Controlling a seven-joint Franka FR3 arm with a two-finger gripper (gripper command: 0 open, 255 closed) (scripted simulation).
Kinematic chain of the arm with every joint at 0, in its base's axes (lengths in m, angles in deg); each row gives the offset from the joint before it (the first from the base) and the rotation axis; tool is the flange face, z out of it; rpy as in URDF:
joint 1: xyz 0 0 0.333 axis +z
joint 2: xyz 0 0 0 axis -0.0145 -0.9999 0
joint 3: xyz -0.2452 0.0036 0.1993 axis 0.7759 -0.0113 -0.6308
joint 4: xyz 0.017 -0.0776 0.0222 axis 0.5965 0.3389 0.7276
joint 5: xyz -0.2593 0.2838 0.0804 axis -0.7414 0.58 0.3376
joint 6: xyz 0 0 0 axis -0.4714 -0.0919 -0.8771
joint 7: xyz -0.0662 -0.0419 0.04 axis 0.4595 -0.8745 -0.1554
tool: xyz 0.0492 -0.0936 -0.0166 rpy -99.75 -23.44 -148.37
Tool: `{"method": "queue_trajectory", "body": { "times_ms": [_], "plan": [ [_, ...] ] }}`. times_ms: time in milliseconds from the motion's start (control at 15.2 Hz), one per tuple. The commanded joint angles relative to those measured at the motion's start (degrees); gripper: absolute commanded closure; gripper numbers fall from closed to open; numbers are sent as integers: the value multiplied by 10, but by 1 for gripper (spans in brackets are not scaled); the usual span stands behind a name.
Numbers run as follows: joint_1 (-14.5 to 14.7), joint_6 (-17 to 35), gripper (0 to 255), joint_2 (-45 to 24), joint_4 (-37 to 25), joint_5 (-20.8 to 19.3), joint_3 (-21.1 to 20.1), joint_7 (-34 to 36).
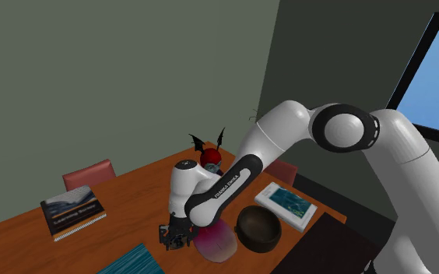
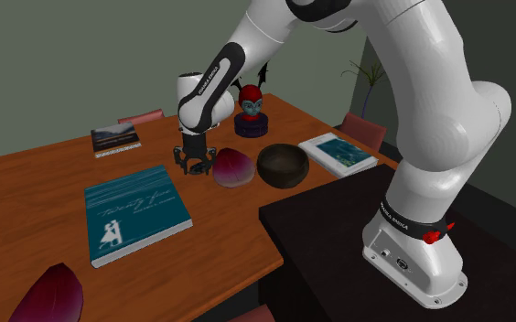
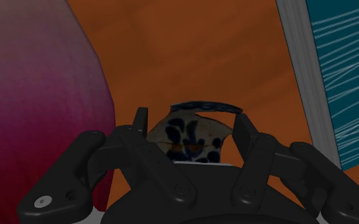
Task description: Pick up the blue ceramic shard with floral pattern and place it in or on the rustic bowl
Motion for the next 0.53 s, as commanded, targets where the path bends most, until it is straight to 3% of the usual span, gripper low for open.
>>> {"method": "queue_trajectory", "body": {
  "times_ms": [0,462],
  "plan": [
    [0,0,255,0,0,0,0,0],
    [-10,-26,255,38,12,11,-13,-3]
  ]
}}
